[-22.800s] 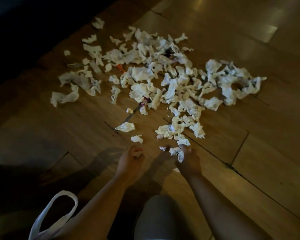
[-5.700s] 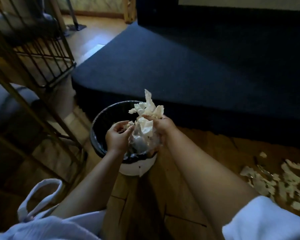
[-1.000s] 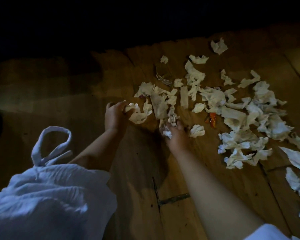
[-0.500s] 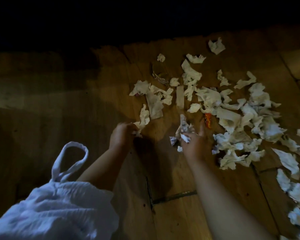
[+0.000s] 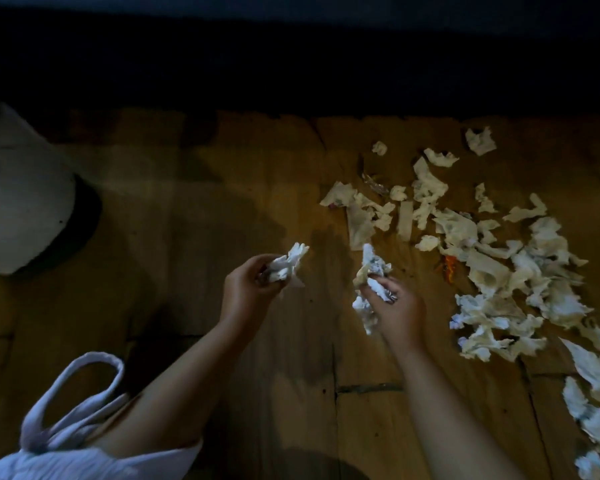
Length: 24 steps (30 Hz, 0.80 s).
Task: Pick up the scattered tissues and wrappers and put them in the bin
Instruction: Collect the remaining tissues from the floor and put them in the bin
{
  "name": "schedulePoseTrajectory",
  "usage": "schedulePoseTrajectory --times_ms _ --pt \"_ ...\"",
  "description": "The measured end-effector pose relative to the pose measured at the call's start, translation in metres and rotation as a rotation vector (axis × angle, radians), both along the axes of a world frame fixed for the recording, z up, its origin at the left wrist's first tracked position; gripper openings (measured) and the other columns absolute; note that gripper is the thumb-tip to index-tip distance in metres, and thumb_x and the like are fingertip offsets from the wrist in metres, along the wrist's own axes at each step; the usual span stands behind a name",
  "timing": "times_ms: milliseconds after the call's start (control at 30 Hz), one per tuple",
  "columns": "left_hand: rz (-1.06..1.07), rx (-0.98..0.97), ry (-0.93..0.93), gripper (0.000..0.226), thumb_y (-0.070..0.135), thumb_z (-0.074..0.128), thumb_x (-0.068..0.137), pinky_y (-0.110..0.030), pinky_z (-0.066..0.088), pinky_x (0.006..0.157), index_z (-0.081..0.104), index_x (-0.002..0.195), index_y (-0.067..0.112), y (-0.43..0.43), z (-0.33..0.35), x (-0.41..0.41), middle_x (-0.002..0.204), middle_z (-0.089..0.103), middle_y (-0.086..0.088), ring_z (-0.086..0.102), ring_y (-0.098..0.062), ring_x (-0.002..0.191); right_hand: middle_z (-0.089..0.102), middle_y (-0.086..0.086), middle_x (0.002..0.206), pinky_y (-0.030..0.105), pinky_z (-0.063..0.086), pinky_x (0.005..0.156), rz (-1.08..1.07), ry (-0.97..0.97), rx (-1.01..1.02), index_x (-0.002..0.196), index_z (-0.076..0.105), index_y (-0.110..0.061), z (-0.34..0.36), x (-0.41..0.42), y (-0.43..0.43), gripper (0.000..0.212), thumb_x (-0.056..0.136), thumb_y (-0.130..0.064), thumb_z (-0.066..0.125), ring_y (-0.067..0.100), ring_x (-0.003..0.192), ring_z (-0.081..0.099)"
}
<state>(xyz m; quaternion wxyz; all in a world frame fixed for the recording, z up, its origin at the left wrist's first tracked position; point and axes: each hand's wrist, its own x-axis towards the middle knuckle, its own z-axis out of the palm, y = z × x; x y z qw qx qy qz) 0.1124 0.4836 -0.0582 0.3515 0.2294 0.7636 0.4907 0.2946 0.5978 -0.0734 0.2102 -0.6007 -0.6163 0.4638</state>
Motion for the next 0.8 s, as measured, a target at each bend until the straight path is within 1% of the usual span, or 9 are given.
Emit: schedulePoseTrajectory --times_ms 133,200,267,300,367,467,567,700,800 --pt "0.109 0.052 0.010 0.036 0.005 0.075 0.073 -0.025 0.057 0.079 0.066 0.102 0.023 -0.046 0.046 -0.032 0.095 0.068 0.008 0.066 -0.009 0.089 0.071 0.008 0.102 0.033 0.055 0.083 0.083 0.131 -0.099 0.106 0.068 -0.010 0.056 -0.048 -0.029 0.027 0.079 -0.010 0.071 0.021 0.094 0.067" --pt "0.169 0.074 0.019 0.036 0.006 0.077 0.072 -0.030 0.057 0.081 0.067 0.104 0.018 -0.068 0.070 -0.051 0.094 0.069 0.006 0.067 -0.009 0.087 0.070 0.006 0.102 0.022 0.055 0.078 0.154 0.175 -0.082 0.111 0.067 -0.008 0.082 -0.082 -0.046 0.032 0.079 -0.010 0.071 0.015 0.090 0.066" --pt "0.221 0.098 0.027 0.037 0.010 0.076 0.073 -0.030 0.057 0.082 0.066 0.107 0.016 -0.092 0.094 -0.071 0.095 0.069 0.006 0.067 -0.007 0.088 0.068 0.005 0.099 0.008 0.051 0.069 0.228 0.252 -0.084 0.112 0.065 -0.004 0.108 -0.120 -0.064 0.033 0.079 -0.005 0.070 0.009 0.083 0.064" --pt "0.244 0.116 0.034 0.037 0.011 0.076 0.073 -0.030 0.057 0.082 0.066 0.108 0.017 -0.104 0.106 -0.079 0.097 0.069 0.005 0.067 -0.008 0.090 0.068 0.006 0.096 0.007 0.051 0.067 0.271 0.296 -0.093 0.110 0.065 -0.001 0.122 -0.140 -0.075 0.032 0.079 -0.003 0.069 0.008 0.080 0.064" --pt "0.282 0.159 0.031 0.037 0.013 0.076 0.073 -0.032 0.057 0.082 0.065 0.108 0.020 -0.130 0.130 -0.097 0.101 0.070 0.001 0.068 -0.013 0.093 0.070 0.006 0.089 0.013 0.054 0.068 0.346 0.381 -0.125 0.105 0.066 0.001 0.149 -0.176 -0.098 0.027 0.078 -0.001 0.069 0.007 0.074 0.067" --pt "0.317 0.256 0.058 0.036 0.012 0.074 0.073 -0.023 0.056 0.073 0.065 0.107 0.017 -0.166 0.171 -0.132 0.099 0.070 -0.002 0.069 -0.015 0.090 0.071 0.004 0.088 0.027 0.056 0.074 0.456 0.465 -0.144 0.094 0.069 -0.012 0.185 -0.230 -0.128 0.017 0.078 -0.005 0.071 0.013 0.077 0.069" --pt "0.384 0.270 0.206 0.035 0.018 0.074 0.074 -0.019 0.055 0.067 0.064 0.107 0.018 -0.194 0.207 -0.179 0.093 0.069 0.004 0.067 -0.009 0.083 0.070 0.000 0.088 0.024 0.056 0.070 0.537 0.501 -0.107 0.093 0.068 -0.017 0.219 -0.284 -0.152 0.016 0.078 -0.012 0.071 0.013 0.081 0.068" --pt "0.496 0.210 0.261 0.028 0.016 0.073 0.079 -0.035 0.057 0.073 0.064 0.105 0.009 -0.216 0.228 -0.247 0.095 0.068 -0.006 0.067 -0.022 0.088 0.065 -0.002 0.085 0.013 0.054 0.062 0.619 0.509 -0.133 0.107 0.064 -0.005 0.248 -0.355 -0.180 0.027 0.082 -0.011 0.068 0.011 0.078 0.064" --pt "0.545 0.075 0.272 0.031 0.018 0.071 0.081 -0.034 0.057 0.072 0.062 0.110 0.011 -0.216 0.226 -0.293 0.104 0.066 -0.009 0.065 -0.022 0.094 0.067 0.009 0.103 0.033 0.056 0.083 0.630 0.453 -0.170 0.113 0.062 -0.004 0.248 -0.413 -0.192 0.033 0.082 -0.015 0.069 0.024 0.097 0.065"
